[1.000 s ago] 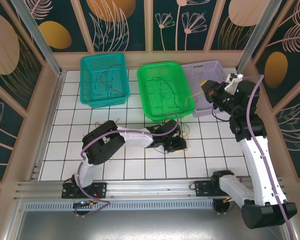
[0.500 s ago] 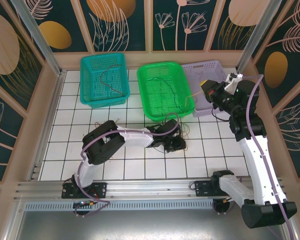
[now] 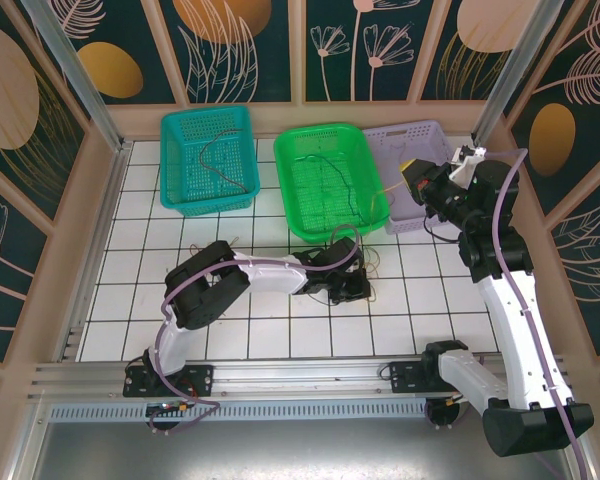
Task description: Untangle the cables
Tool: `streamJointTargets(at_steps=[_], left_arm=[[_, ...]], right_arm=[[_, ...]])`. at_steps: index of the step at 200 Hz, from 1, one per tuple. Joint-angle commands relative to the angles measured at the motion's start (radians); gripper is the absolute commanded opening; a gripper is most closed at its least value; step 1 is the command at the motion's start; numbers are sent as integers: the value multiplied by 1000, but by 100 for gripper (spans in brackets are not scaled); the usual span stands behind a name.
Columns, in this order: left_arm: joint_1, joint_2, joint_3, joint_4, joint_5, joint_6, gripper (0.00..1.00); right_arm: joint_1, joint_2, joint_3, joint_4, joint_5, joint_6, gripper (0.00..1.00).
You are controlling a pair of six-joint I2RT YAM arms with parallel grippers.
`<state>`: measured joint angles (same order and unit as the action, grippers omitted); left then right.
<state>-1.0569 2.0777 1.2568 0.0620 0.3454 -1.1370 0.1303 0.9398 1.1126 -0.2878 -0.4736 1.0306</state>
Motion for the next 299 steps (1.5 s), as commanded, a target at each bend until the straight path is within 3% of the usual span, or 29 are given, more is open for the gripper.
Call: streamJointTargets(at_steps=[1,58,114,168,213,239,277,299], left_arm=[[-6,-7,5,-22,4,20,0],[-6,-192,-109,-170,-137,68,0],[8,-439,-381,-353,-340,74,0],[117,-691,-555,-545,-507,13,0],[170,-821,-579,-737,-629,-52,0],[229,-989,-575,-857,-699,-128,0],[308,-1198,-458,-1096,-908,-246,0],[326,-1269,-399,-1256,-1055,-409,0]], right_arm=[[-12,2,3,49,-18,8,0],[-61,61,160,1,-5,-99,0],[-189,299,568,12,39,-180,0],[-309,552,920,83,66,-123,0],[-388,740,1159,117,82,-64,0],[-417,846,1292,100,89,-62,0],[-452,936,1356,98,85,-63,0],[-452,978,1367,104,92,-66,0]])
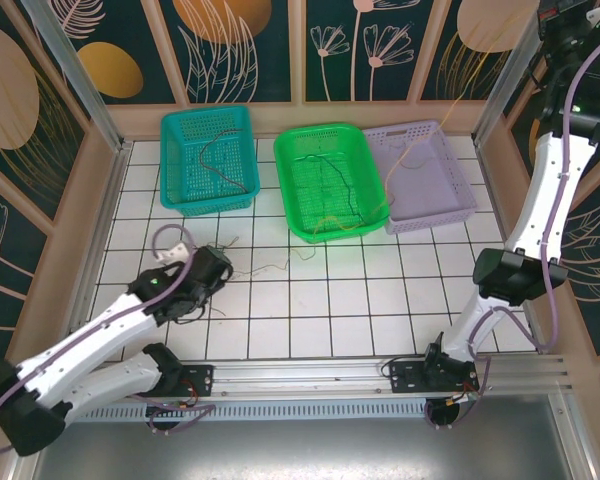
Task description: Untangle the cables
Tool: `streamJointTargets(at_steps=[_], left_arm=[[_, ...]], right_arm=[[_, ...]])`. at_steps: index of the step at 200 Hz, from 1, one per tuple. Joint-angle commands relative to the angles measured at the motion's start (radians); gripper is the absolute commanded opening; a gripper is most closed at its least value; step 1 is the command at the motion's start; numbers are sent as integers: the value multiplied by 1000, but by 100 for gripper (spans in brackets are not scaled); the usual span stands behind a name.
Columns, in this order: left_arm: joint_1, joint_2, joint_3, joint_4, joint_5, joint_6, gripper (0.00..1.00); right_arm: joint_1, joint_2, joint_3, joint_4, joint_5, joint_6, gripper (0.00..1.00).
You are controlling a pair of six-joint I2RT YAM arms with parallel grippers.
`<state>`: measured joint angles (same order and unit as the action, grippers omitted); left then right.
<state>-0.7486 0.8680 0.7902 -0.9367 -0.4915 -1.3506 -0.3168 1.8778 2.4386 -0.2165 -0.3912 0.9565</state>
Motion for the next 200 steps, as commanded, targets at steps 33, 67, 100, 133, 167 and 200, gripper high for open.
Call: streamJointTargets(at_steps=[33,67,100,133,167,200], left_arm=[[21,-221,77,-452,-379,-509,0],[25,-214,138,-452,-524,-533,0],[83,-169,220,-450,-678,-502,0],[176,-128,271,-448,-732,-413,0],[180,38,454,-350,-777,-151,0],[180,82,498,356,-681,561,0]], right_arm=[[-8,83,43,19,24,7,0],[-7,126,40,-6,20,-7,0],[-27,160,30,-36,16,-28,0],[-48,175,16,-38,9,-39,0],[-29,177,14,-71,-12,-93,0],[-22,136,-12,-89,12,-142,0]])
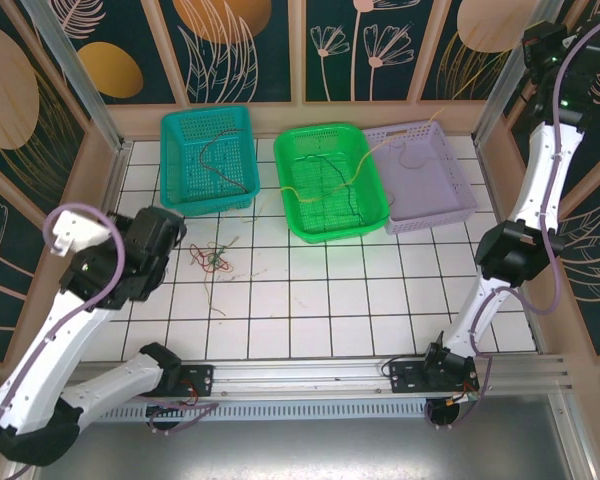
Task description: Untangle the cables
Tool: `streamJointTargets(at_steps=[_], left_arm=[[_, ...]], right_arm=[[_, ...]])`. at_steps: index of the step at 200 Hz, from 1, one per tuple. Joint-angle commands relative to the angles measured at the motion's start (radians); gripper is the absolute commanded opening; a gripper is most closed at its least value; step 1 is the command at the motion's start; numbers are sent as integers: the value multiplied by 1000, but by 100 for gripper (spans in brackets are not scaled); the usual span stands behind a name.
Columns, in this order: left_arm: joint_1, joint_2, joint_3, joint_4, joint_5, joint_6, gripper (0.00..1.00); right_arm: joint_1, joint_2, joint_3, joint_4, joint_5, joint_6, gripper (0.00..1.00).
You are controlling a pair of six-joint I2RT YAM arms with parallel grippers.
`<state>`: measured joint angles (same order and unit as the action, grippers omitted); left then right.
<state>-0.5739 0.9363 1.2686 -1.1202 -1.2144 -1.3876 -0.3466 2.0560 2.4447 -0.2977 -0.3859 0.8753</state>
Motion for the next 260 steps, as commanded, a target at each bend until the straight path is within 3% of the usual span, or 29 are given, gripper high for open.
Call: streamJointTargets(at_steps=[1,30,55,86,114,145,179,217,260], left_arm=[[5,17,22,549,50,611,0],[6,229,224,757,384,756,0],[5,383,331,954,676,762,0],[5,617,533,1104,1040,702,0],[-5,848,692,1275,1322,514,0],[-75,1118,929,1307,1435,453,0],[-157,1410,1222,1253,1481,430,0],[-189,1569,1227,1350,1484,378,0],[-237,1733,1295,1336,1515,331,0]], right_arm=[[9,-45,-19,-8,7,-61,0],[21,-102,-80,-20,33,-90,0],[21,-158,-165,24,42,-79,0],[21,-163,-146,-8,50,-87,0],[21,-174,-153,-17,89,-105,0],[20,-173,-171,54,129,-134,0],[12,-101,-109,150,46,-146,0],[16,-42,-54,112,-26,-177,0],[29,-91,-229,117,-82,-219,0]])
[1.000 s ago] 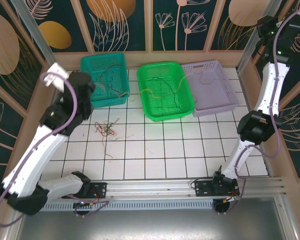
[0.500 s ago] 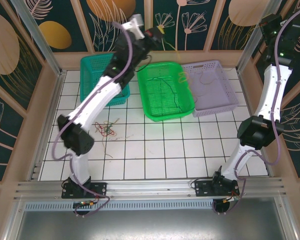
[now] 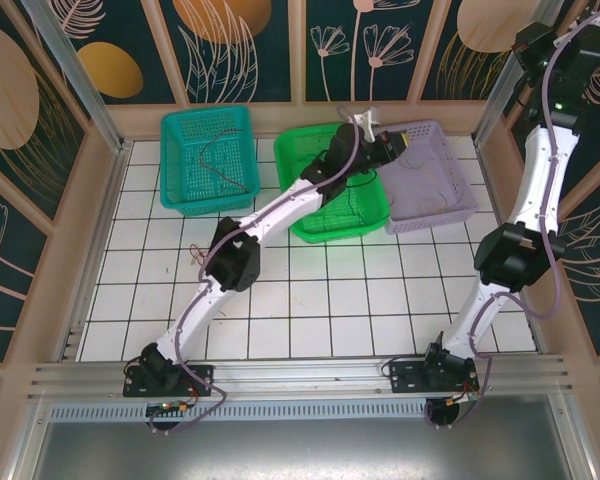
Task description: Untangle the cables
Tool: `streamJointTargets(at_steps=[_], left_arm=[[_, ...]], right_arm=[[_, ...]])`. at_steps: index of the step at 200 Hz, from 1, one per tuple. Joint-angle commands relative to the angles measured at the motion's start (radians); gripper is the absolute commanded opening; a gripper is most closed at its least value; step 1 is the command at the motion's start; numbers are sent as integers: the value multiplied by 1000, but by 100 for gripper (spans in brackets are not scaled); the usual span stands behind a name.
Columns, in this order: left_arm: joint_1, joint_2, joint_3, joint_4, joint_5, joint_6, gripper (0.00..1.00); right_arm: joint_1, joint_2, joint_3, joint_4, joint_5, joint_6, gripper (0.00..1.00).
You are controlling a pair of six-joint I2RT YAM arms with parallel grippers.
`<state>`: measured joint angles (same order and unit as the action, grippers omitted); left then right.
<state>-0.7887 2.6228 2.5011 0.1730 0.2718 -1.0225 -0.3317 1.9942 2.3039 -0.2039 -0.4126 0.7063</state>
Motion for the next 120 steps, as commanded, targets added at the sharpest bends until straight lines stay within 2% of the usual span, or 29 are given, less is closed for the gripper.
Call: streamJointTargets(at_steps=[1,46,65,75,83,100,120], left_arm=[[-22,48,63,43,29,-34,0],[-31,98,58,19,0,-36,0],[-32,104,59,15,12,-36,22],[-32,103,64,4,16,-32,40],[-31,101,66,-9,17,-26,47],[-29,92,75,-40,12,-6,56],[-29,83,75,-60,17,-1,57]], right_arm=[[14,-31,-94,24,-55,-50,0],[33,-45,-237,20,-113,-57,0],[60,-45,-301,10,-118,-65,0],[75,-47,-338,0,-113,-62,0],[85,-45,-367,-14,-107,-60,0],[97,-42,-433,-18,-88,-48,0],[101,-37,-513,16,-65,-31,0]])
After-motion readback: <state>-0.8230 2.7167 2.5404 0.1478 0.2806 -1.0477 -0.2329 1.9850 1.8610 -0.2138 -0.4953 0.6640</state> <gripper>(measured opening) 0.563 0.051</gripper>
